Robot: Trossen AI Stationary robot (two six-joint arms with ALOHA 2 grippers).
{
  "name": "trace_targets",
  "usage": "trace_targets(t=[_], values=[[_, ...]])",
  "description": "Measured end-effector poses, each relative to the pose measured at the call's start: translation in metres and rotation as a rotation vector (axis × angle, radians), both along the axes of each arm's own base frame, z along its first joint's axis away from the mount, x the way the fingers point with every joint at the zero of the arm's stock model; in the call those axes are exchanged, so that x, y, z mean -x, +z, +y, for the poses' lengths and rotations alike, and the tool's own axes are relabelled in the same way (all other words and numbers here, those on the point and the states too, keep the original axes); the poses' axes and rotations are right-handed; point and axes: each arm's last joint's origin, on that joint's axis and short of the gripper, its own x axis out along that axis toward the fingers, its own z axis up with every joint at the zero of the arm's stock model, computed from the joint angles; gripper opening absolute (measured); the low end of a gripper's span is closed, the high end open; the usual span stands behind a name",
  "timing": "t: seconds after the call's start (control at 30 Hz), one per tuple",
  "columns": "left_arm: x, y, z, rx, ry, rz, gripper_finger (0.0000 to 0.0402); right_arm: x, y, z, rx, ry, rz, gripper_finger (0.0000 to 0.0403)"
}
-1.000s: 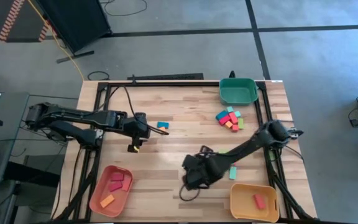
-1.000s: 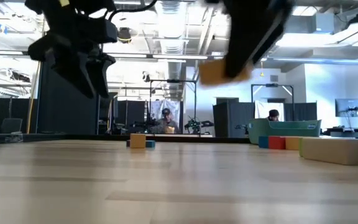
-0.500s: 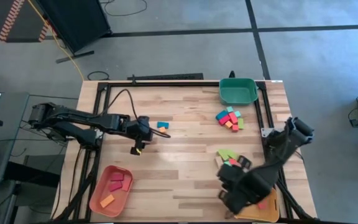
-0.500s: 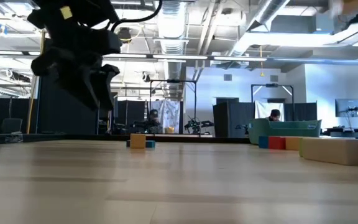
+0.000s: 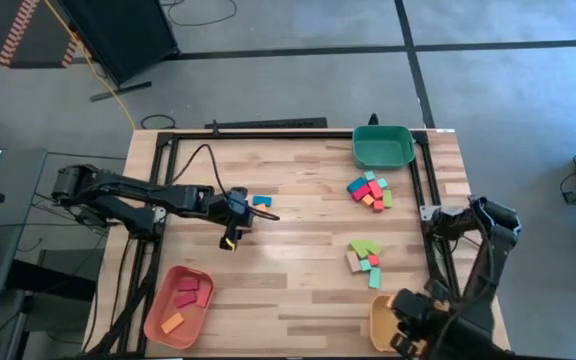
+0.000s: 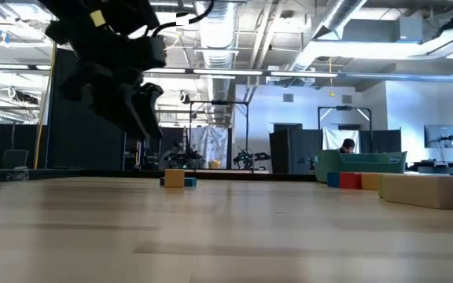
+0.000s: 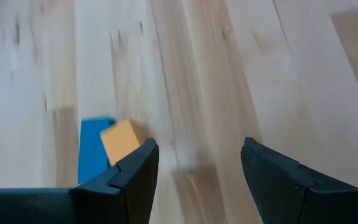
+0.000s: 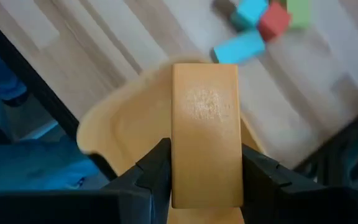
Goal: Sort blocks by size
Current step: Put the large yellow rectangular block into the yellow bin
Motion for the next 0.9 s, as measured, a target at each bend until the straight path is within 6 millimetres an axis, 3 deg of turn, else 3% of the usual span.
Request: trace_targets(t=[0.17, 0.37, 0.57, 0.9], values=[[-0.015, -0.020, 0.000, 0.001, 0.004, 0.017, 0.0218, 0.012, -0.007, 0.006, -0.008, -0.012, 0.010, 0.0165], [-0.028, -0.035, 0.003, -0.074, 0.077, 0.019, 0.0218, 0.014, -0.034, 0.013, -0.073, 0.003, 0.040, 0.0165], [-0.033, -0.035, 0.008, -0.077, 0.090, 0.012, 0.0218, 0.014, -0.056, 0.014, -0.093, 0.024, 0.047, 0.0165], [-0.033, -0.036, 0.034, -0.060, 0.204, -0.004, 0.0218, 0.015, -0.080, 0.014, -0.158, 0.019, 0.097, 0.0167]])
